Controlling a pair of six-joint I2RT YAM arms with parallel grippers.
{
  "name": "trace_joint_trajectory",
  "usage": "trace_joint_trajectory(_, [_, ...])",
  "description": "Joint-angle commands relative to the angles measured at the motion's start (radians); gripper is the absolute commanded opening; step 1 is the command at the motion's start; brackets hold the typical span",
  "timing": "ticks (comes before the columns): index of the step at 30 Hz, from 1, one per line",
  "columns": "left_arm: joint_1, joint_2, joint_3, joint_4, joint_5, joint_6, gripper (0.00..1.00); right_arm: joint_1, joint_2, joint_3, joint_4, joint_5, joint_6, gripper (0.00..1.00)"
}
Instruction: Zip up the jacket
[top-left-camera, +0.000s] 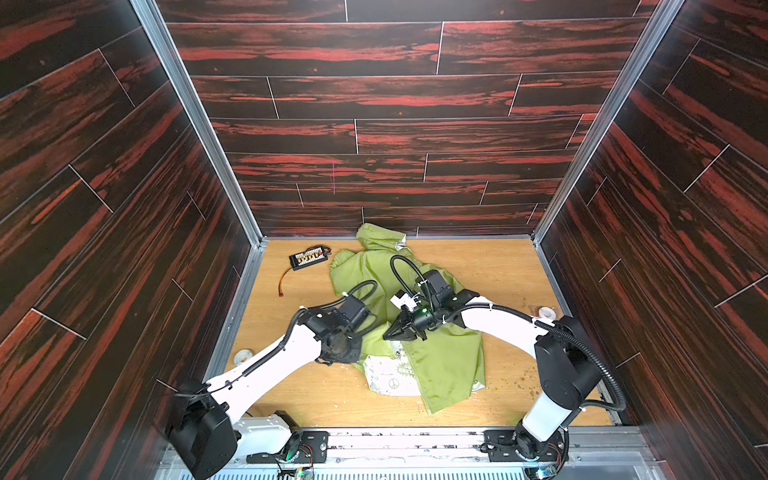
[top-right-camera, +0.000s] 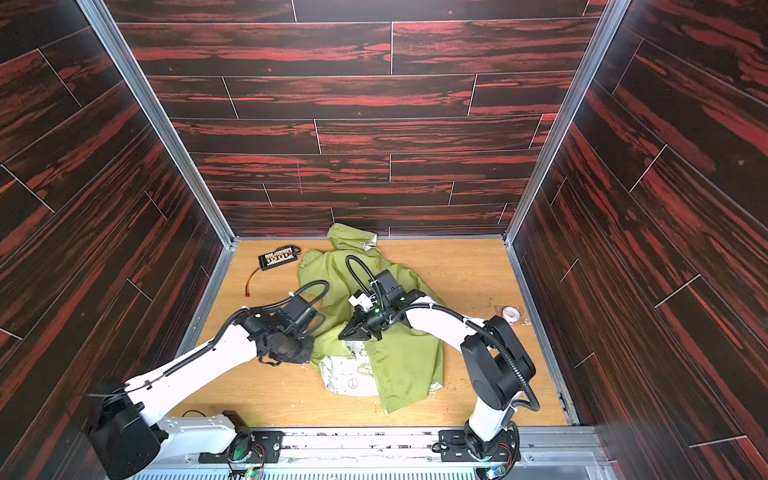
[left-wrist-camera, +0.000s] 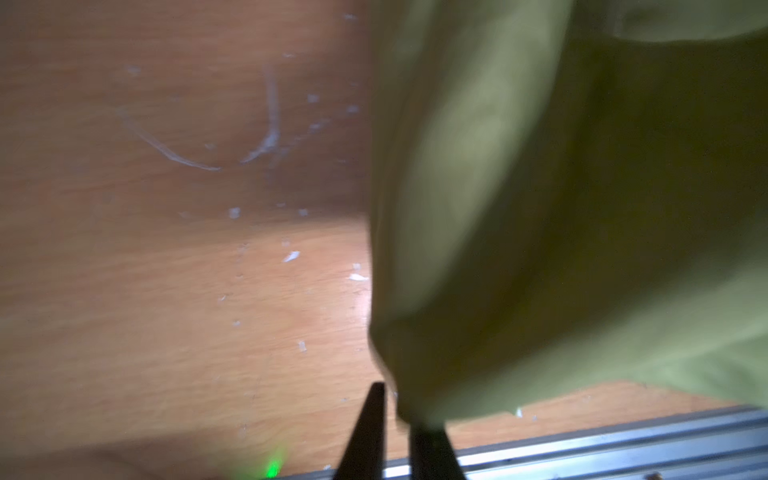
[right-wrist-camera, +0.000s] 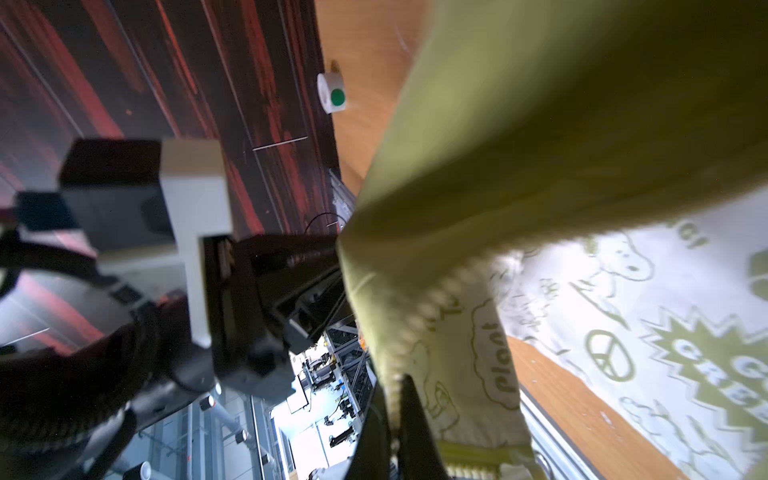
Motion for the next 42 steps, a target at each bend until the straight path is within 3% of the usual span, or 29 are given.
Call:
trace_joint_trajectory(1, [0.014, -0.144, -0.047, -0.041, -0.028, -0.201, 0.53, 0.005, 0.03, 0.029, 0.031, -0.045, 0.05, 0.0])
trace_joint_trajectory(3, [0.014, -0.233, -0.095, 0.009, -0.009, -0.293, 0.62, 0.007, 0.031, 0.028, 0.069, -0.056, 0.086, 0.0])
trace_joint_trajectory(7, [0.014, -0.411, -0.21, 0.196, 0.072, -0.467, 0.64, 0.012, 0.053, 0.029, 0.17, -0.083, 0.175, 0.0])
trace_joint_trajectory(12, [0.012, -0.584, -0.472, 0.754, 0.199, -0.834, 0.65, 0.028, 0.1, 0.052, 0.345, -0.103, 0.333, 0.0])
trace_joint_trajectory(14, [0.012, -0.604, -0.5, 0.807, 0.18, -0.877, 0.66, 0.036, 0.134, 0.085, 0.396, -0.104, 0.384, 0.0])
trace_joint_trajectory(21, [0.049, -0.629, -0.448, 0.675, 0.021, -0.798, 0.7, 0.02, 0.3, 0.395, 0.118, -0.023, 0.249, 0.0])
trace_joint_trajectory(26, [0.167, -0.591, -0.431, 0.669, 0.094, -0.763, 0.7, -0.048, 0.4, 0.588, 0.017, 0.053, 0.214, 0.0])
trace_joint_trajectory(31, [0.264, -0.512, -0.325, 0.604, 0.182, -0.648, 0.7, -0.124, 0.502, 0.88, -0.166, 0.135, 0.132, 0.0])
trace_joint_trajectory(42, [0.45, -0.334, -0.164, 0.604, 0.36, -0.517, 0.7, -0.235, 0.766, 1.496, -0.293, 0.223, 0.232, 0.0])
